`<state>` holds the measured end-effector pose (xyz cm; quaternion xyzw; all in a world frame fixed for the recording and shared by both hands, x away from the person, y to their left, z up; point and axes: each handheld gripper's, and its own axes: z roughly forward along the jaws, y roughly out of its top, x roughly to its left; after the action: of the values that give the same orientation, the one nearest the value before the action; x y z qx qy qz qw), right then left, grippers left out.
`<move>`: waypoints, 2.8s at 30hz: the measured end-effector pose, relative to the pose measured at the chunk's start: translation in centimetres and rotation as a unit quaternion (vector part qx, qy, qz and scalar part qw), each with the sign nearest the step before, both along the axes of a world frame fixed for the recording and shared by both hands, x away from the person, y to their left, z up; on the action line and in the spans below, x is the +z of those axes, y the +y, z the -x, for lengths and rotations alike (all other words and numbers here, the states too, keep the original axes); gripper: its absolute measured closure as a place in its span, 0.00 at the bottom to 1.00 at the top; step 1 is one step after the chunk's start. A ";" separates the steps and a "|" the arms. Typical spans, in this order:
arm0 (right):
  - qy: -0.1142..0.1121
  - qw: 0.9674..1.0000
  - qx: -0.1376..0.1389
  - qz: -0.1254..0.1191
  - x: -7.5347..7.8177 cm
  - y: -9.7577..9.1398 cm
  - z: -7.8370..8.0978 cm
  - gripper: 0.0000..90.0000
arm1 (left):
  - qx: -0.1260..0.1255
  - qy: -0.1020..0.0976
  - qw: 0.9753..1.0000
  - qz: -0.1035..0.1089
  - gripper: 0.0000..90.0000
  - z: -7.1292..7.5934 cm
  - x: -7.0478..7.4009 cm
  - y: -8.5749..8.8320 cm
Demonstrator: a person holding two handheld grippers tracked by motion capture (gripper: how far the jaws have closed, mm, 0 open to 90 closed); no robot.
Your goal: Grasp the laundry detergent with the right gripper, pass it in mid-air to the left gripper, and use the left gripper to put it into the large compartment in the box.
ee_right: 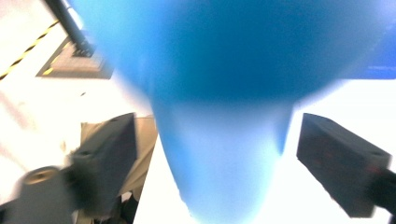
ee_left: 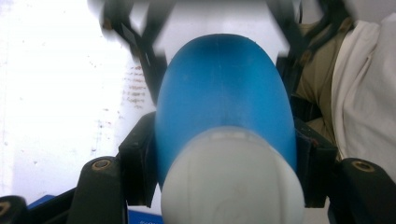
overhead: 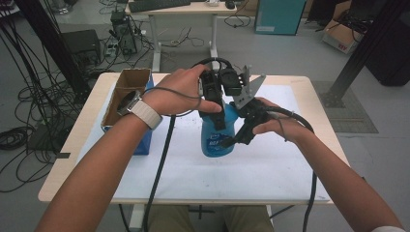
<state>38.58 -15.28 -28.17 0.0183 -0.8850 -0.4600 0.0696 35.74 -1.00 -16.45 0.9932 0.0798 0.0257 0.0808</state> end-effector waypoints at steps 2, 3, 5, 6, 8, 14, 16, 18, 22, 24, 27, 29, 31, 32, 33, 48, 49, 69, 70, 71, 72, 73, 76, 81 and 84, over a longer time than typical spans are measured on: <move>0.004 1.000 -0.013 -0.006 0.1 -1.2 -0.2 0.12 | 0.004 -0.001 1.000 -0.002 0.42 -0.2 -0.1 0.2; 0.002 1.000 -0.020 -0.003 0.2 -1.8 -0.3 0.12 | 0.011 0.000 1.000 -0.003 0.42 -0.3 -0.2 0.2; -0.006 0.999 -0.036 0.019 0.1 -2.9 -0.4 0.12 | 0.019 -0.004 1.000 -0.005 0.42 -0.5 -0.3 0.4; -0.013 0.998 -0.045 0.032 0.0 -3.5 -0.5 0.10 | 0.023 -0.004 1.000 -0.006 0.42 -0.6 -0.3 0.5; -0.021 0.996 -0.064 0.065 -0.1 -4.5 -0.7 0.10 | 0.034 -0.005 0.999 -0.009 0.42 -0.8 -0.3 0.7; -0.043 0.986 -0.097 0.129 -0.2 -7.0 -1.1 0.10 | 0.070 -0.012 0.997 -0.014 0.42 -1.5 0.1 1.4; -0.055 0.981 -0.104 0.154 -0.2 -7.8 -1.2 0.10 | 0.089 -0.017 0.996 -0.013 0.42 -1.6 0.3 1.6; -0.056 0.976 -0.115 0.177 -0.1 -8.4 -1.1 0.10 | 0.095 -0.022 0.995 -0.022 0.42 -1.8 0.8 1.9; -0.067 0.968 -0.123 0.206 0.4 -9.7 -1.2 0.10 | 0.128 -0.028 0.991 -0.015 0.42 -2.1 1.4 2.6; -0.071 0.965 -0.127 0.219 0.5 -10.3 -1.4 0.10 | 0.142 -0.029 0.989 -0.016 0.42 -2.3 1.8 2.9; -0.073 0.960 -0.131 0.236 0.4 -11.1 -1.7 0.11 | 0.159 -0.032 0.987 -0.020 0.42 -2.6 2.4 3.2; -0.077 0.958 -0.133 0.244 0.4 -11.5 -1.8 0.11 | 0.172 -0.034 0.984 -0.021 0.42 -2.9 2.9 3.4; -0.079 0.956 -0.139 0.247 0.4 -11.9 -1.8 0.11 | 0.181 -0.036 0.983 -0.023 0.42 -3.1 3.3 3.4; -0.076 0.955 -0.141 0.249 0.4 -12.1 -1.8 0.11 | 0.184 -0.036 0.982 -0.025 0.42 -3.2 3.6 3.5; -0.074 0.955 -0.143 0.250 0.4 -12.3 -1.8 0.11 | 0.188 -0.036 0.981 -0.027 0.42 -3.4 4.0 3.5; -0.079 0.951 -0.136 0.267 0.5 -13.8 -1.7 0.11 | 0.314 -0.063 0.947 -0.025 0.42 -5.3 8.5 4.9; -0.077 0.950 -0.140 0.268 0.5 -13.8 -1.6 0.11 | 0.322 -0.069 0.944 -0.025 0.42 -5.5 8.9 5.1; -0.075 0.949 -0.132 0.276 0.3 -13.8 -2.0 0.12 | 0.456 -0.086 0.886 -0.017 0.42 -7.6 13.8 10.2; -0.075 0.949 -0.132 0.275 0.3 -13.8 -2.0 0.12 | 0.462 -0.086 0.882 -0.017 0.42 -7.7 14.0 10.6; -0.075 0.949 -0.133 0.275 0.4 -13.9 -2.0 0.12 | 0.473 -0.083 0.877 -0.019 0.42 -7.8 14.1 11.0; -0.074 0.948 -0.136 0.278 0.4 -13.9 -2.1 0.12 | 0.479 -0.083 0.874 -0.017 0.42 -7.8 14.2 11.2; -0.074 0.949 -0.135 0.276 0.3 -13.9 -2.1 0.12 | 0.482 -0.083 0.872 -0.018 0.42 -7.9 14.3 11.6; -0.071 0.949 -0.134 0.277 0.2 -13.9 -2.1 0.12 | 0.496 -0.078 0.864 -0.025 0.42 -8.2 14.3 12.8; -0.068 0.949 -0.135 0.277 0.2 -13.8 -2.1 0.12 | 0.535 -0.078 0.841 -0.018 0.42 -8.7 13.9 14.5; -0.070 0.949 -0.135 0.275 0.2 -13.9 -2.2 0.12 | 0.552 -0.076 0.830 -0.026 0.42 -8.8 13.5 15.4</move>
<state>40.76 -29.14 -27.94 -0.0887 -0.9741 -0.2011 -0.0528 44.59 14.40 -2.97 0.7801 0.6081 0.1437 0.0329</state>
